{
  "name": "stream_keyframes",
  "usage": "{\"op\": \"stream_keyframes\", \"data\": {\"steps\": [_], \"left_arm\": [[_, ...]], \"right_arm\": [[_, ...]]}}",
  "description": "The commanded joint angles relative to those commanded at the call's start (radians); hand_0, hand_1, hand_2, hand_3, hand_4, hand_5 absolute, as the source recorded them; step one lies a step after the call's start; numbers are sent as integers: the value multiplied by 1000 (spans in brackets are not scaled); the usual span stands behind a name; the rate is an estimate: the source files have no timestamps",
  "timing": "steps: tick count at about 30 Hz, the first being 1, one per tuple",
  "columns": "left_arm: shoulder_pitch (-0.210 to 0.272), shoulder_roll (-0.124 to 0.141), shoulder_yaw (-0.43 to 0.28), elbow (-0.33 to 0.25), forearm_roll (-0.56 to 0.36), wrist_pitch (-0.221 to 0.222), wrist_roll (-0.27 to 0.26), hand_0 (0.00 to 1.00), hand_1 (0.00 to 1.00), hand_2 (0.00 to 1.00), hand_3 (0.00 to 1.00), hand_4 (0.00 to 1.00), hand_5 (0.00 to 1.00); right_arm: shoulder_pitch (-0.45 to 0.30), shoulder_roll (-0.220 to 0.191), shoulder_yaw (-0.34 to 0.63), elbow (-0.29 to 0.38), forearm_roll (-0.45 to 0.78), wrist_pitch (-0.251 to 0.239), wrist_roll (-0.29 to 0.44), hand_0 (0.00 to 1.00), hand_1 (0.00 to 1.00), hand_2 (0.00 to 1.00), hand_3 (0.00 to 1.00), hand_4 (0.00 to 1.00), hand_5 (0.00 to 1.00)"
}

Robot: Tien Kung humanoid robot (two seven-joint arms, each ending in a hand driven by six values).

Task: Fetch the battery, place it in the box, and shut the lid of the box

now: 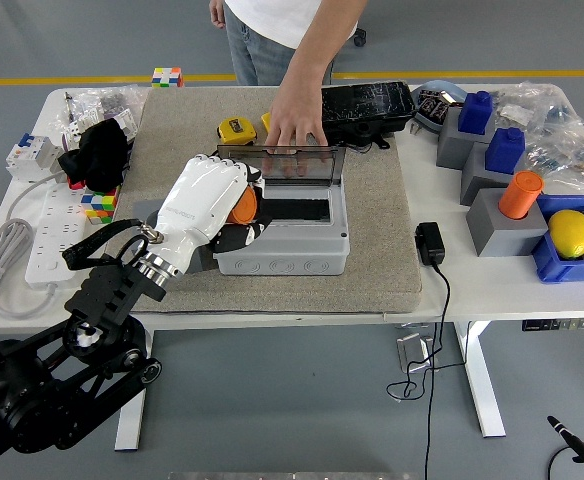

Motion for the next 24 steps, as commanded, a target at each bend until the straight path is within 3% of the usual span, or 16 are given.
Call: {"op": "stream_keyframes", "data": {"steps": [7,18,24], "left_arm": [[-61,-69,72,78,0,2,15,2,2,2,2,741,82],[-163,-125,62,252,0,2,-15,2,2,2,2,733,92],[-169,-148,79,263,0,4,-19,2,2,2,2,730,100]], "right_arm": [[8,3,-6,0,1,0,-1,906,883,812,869,998,998],[10,2,27,0,-41,2,-10,905,883,812,869,998,998],[11,3,31,0,-45,2,-11,905,883,813,868,998,998]]}}
